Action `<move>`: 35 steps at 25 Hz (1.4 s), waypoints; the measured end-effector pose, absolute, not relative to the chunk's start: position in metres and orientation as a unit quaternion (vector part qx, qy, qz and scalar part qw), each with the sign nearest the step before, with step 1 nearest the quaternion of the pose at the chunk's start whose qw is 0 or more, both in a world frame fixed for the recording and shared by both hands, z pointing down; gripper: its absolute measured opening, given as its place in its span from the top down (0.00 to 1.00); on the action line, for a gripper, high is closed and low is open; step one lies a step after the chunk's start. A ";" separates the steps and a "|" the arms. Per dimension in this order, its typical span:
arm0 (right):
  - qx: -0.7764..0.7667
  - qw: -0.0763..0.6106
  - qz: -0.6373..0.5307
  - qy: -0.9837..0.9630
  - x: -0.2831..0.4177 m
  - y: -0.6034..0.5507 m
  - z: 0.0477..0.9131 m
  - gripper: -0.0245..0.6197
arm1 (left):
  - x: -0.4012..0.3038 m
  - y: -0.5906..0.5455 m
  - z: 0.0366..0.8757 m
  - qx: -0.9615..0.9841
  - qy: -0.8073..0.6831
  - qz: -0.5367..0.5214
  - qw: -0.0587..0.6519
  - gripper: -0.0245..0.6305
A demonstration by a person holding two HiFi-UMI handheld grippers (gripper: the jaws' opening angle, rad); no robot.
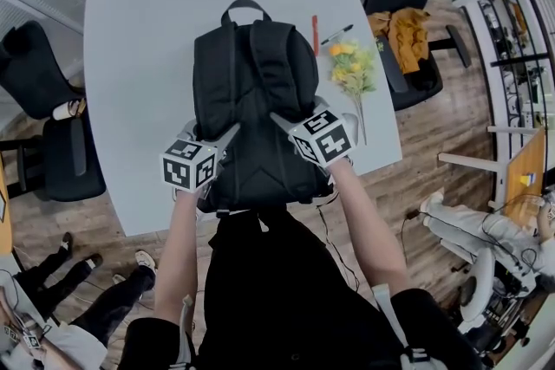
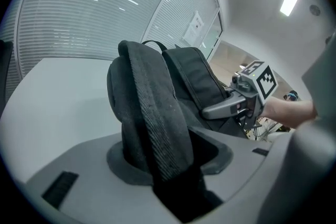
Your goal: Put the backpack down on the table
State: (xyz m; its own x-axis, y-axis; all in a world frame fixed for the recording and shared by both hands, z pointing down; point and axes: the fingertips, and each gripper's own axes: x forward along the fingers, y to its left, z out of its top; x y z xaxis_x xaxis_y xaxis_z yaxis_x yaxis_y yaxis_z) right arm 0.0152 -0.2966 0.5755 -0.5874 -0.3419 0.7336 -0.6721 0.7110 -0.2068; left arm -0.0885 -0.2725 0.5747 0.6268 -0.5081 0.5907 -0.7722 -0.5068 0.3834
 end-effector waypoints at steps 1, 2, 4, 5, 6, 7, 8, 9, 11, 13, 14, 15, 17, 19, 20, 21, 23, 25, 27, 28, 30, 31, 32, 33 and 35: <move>0.295 0.348 0.240 -0.857 0.015 -0.299 0.578 0.63 | -0.090 -0.274 0.577 0.842 -0.380 0.208 0.323 0.67; 0.295 0.351 0.241 -0.855 0.014 -0.301 0.581 0.63 | -0.091 -0.276 0.579 0.840 -0.379 0.209 0.326 0.67; 0.294 0.355 0.243 -0.854 0.012 -0.305 0.585 0.63 | -0.092 -0.279 0.584 0.838 -0.378 0.211 0.332 0.67; 0.294 0.357 0.244 -0.852 0.012 -0.306 0.588 0.62 | -0.092 -0.281 0.586 0.837 -0.377 0.212 0.335 0.67; 0.293 0.359 0.246 -0.851 0.013 -0.308 0.590 0.62 | -0.092 -0.282 0.589 0.836 -0.377 0.214 0.337 0.66; 0.293 0.362 0.248 -0.850 0.013 -0.309 0.593 0.62 | -0.092 -0.283 0.591 0.835 -0.376 0.215 0.340 0.66; 0.292 0.364 0.250 -0.848 0.014 -0.310 0.595 0.62 | -0.092 -0.285 0.592 0.834 -0.376 0.216 0.341 0.66; 0.292 0.366 0.251 -0.847 0.014 -0.311 0.597 0.61 | -0.093 -0.286 0.594 0.833 -0.376 0.217 0.343 0.66; 0.292 0.369 0.253 -0.845 0.013 -0.314 0.600 0.61 | -0.094 -0.288 0.597 0.831 -0.377 0.219 0.346 0.65; 0.293 0.371 0.253 -0.844 0.012 -0.317 0.603 0.60 | -0.095 -0.290 0.600 0.829 -0.377 0.221 0.349 0.65; 0.293 0.372 0.253 -0.843 0.012 -0.318 0.605 0.60 | -0.096 -0.291 0.601 0.828 -0.378 0.222 0.350 0.65; 0.293 0.374 0.253 -0.843 0.011 -0.319 0.606 0.60 | -0.096 -0.292 0.603 0.827 -0.378 0.224 0.351 0.65; 0.293 0.377 0.255 -0.841 0.010 -0.321 0.610 0.60 | -0.098 -0.294 0.607 0.825 -0.379 0.227 0.354 0.64; 0.292 0.381 0.258 -0.838 0.009 -0.323 0.613 0.60 | -0.099 -0.296 0.610 0.822 -0.379 0.230 0.357 0.64; 0.291 0.383 0.260 -0.837 0.009 -0.324 0.615 0.59 | -0.100 -0.297 0.611 0.821 -0.379 0.232 0.359 0.63; 0.291 0.385 0.262 -0.836 0.009 -0.325 0.616 0.59 | -0.101 -0.299 0.613 0.820 -0.379 0.233 0.360 0.63; 0.290 0.388 0.265 -0.834 0.009 -0.327 0.619 0.58 | -0.101 -0.301 0.616 0.817 -0.379 0.236 0.364 0.63; 0.290 0.390 0.270 -0.831 0.010 -0.330 0.622 0.58 | -0.102 -0.304 0.619 0.815 -0.378 0.239 0.369 0.62; 0.290 0.393 0.273 -0.829 0.010 -0.333 0.624 0.57 | -0.102 -0.306 0.623 0.812 -0.378 0.241 0.375 0.61; 0.290 0.394 0.274 -0.828 0.010 -0.334 0.625 0.57 | -0.103 -0.307 0.625 0.810 -0.378 0.243 0.377 0.60; 0.289 0.396 0.279 -0.826 0.010 -0.336 0.630 0.56 | -0.104 -0.310 0.628 0.807 -0.378 0.247 0.381 0.59; 0.289 0.397 0.281 -0.824 0.010 -0.337 0.632 0.56 | -0.104 -0.311 0.630 0.806 -0.379 0.249 0.382 0.59; 0.290 0.398 0.282 -0.823 0.010 -0.338 0.633 0.56 | -0.105 -0.311 0.631 0.804 -0.379 0.250 0.384 0.59; 0.290 0.399 0.284 -0.822 0.010 -0.339 0.635 0.55 | -0.106 -0.312 0.633 0.803 -0.379 0.252 0.386 0.58; 0.293 0.401 0.286 -0.819 0.009 -0.342 0.635 0.54 | -0.108 -0.314 0.636 0.800 -0.378 0.254 0.392 0.57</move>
State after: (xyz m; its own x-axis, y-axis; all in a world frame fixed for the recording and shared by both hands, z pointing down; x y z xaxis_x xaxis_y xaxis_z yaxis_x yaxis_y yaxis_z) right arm 0.0085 -0.3423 0.6353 -0.5070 -0.2510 0.8246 -0.7099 0.6641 -0.2344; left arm -0.1079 -0.3139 0.6363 0.5855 -0.4042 0.7027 -0.8030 -0.4079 0.4345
